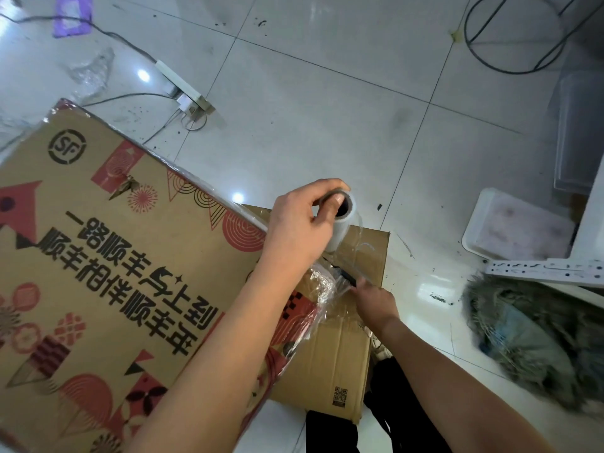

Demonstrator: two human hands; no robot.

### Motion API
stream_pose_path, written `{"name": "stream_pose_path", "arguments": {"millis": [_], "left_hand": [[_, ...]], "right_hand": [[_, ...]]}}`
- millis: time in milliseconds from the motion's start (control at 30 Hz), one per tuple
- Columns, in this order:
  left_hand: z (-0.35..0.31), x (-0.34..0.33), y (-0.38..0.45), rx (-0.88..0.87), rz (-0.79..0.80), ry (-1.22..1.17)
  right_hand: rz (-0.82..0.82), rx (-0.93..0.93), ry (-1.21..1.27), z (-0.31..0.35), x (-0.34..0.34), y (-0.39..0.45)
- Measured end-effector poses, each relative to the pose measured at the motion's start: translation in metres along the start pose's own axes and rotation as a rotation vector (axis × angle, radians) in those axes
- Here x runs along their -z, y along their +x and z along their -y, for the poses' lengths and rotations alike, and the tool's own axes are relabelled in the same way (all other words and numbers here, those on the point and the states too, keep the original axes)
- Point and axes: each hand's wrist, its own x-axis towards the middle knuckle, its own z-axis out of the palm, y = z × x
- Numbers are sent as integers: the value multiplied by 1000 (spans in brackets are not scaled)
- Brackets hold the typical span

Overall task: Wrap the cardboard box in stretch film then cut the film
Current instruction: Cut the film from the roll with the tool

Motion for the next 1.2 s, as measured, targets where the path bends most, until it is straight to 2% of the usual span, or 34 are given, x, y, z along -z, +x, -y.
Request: {"name": "stream_pose_path", "arguments": {"millis": [100,433,667,800,933,1033,1200], "left_hand": [[0,0,-1,12,0,-2],[4,1,-1,-1,-101,-84],[0,1,-1,-12,-185,-280],[3,0,-2,-10,-197,-295],[0,1,-5,16,-167,-362],[1,2,-3,12,-167,-369],[7,1,-2,-22,-192,-307]], "right_hand": [[40,-13,-65,-9,-1,-4],[61,-41,-38,-4,-6,-7],[123,-65,-81,-24,-12,-19],[43,-73,114,-24,-16,-28],[-53,-188,473,-20,-19,-40],[-24,-219,672,-9,-18,-38],[46,-194,755,6,-15,-38]]}}
